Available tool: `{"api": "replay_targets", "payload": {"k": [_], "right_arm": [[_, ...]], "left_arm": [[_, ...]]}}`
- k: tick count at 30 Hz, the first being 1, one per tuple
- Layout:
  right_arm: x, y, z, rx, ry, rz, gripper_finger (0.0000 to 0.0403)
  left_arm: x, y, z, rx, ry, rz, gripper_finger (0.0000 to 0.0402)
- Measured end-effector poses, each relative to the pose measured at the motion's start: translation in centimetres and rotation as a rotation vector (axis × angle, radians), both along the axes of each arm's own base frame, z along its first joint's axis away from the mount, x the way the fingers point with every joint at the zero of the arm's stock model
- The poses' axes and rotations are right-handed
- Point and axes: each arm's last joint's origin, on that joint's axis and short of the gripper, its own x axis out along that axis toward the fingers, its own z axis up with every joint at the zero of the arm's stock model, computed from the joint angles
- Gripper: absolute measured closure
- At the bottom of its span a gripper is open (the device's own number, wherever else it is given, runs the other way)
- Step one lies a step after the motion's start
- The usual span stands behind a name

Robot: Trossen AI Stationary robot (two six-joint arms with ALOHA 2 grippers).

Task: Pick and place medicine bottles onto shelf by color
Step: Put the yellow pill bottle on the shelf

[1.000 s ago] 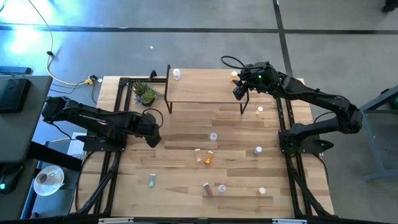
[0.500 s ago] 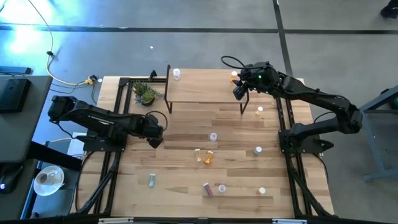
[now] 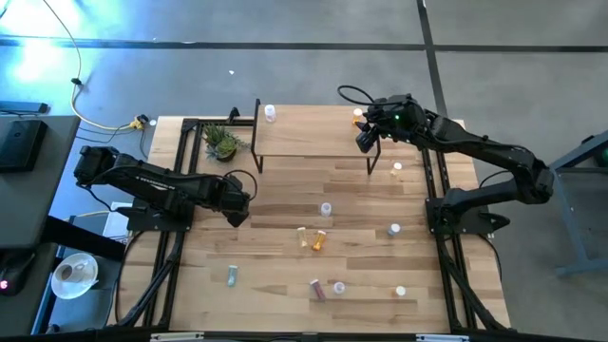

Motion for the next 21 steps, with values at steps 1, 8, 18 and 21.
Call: {"api": "replay_targets", "payload": {"k": [1, 8, 18, 21], "right_arm": [[0.0, 0.0, 0.0, 0.0, 0.0, 0.0, 0.0238], [0.0, 0.0, 0.0, 0.0, 0.0, 0.0, 0.0238], [0.0, 0.0, 0.0, 0.0, 0.0, 0.0, 0.0238], [0.0, 0.0, 0.0, -0.001, 0.0, 0.0, 0.0238]], "left_arm": [[0.0, 0.0, 0.0, 0.0, 0.003, -0.009, 0.0292], [0.4, 0.0, 0.6, -0.006, 0.003, -0.069, 0.0289], [3.6, 1.8, 6.8, 0.049, -0.155, -0.227, 0.029], [4.3, 3.0, 9.5, 0.097, -0.215, -0.263, 0.0289]]}}
